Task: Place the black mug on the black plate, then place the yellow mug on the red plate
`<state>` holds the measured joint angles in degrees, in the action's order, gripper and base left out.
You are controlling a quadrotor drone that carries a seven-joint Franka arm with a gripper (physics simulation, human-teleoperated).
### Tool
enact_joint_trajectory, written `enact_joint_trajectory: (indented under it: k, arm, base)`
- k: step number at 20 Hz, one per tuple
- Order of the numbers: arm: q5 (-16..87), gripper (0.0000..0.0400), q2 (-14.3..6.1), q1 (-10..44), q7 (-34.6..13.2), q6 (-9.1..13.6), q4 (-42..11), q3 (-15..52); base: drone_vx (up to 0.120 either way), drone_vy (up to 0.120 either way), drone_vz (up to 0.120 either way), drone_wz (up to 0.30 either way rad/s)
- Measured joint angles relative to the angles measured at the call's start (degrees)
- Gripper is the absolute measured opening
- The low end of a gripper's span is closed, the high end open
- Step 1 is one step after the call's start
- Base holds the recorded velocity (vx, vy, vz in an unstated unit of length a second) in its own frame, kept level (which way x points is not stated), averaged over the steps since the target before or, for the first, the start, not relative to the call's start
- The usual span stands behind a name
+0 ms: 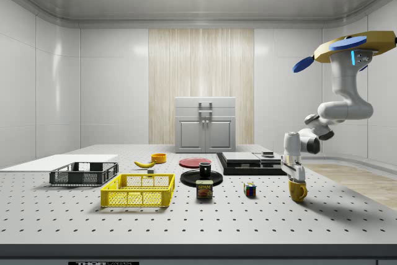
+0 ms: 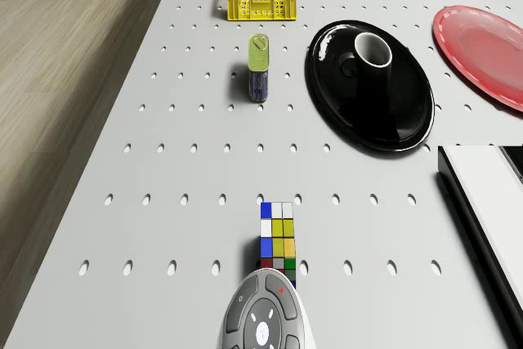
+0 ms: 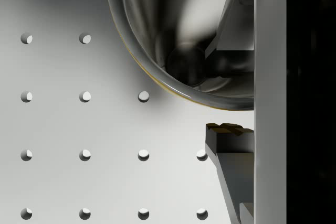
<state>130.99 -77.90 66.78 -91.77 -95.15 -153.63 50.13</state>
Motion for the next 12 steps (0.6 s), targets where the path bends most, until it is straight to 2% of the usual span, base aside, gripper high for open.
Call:
enact_joint_trajectory:
  k: [4, 9, 12]
  arm:
    - [0.1, 0.0114, 0.2, -0.2, 0.2, 0.3, -0.1, 0.0]
    - [-1.5, 0.0111, 0.1, -1.0, 0.2, 1.8, -1.7, 1.8]
    - [-3.0, 0.0111, 0.0, -1.6, 0.2, 3.1, -3.1, 3.5]
  base:
    - [0.000, 0.000, 0.000, 0.000]
    - [0.000, 0.000, 0.000, 0.000]
    - [0.000, 0.000, 0.093, 0.000]
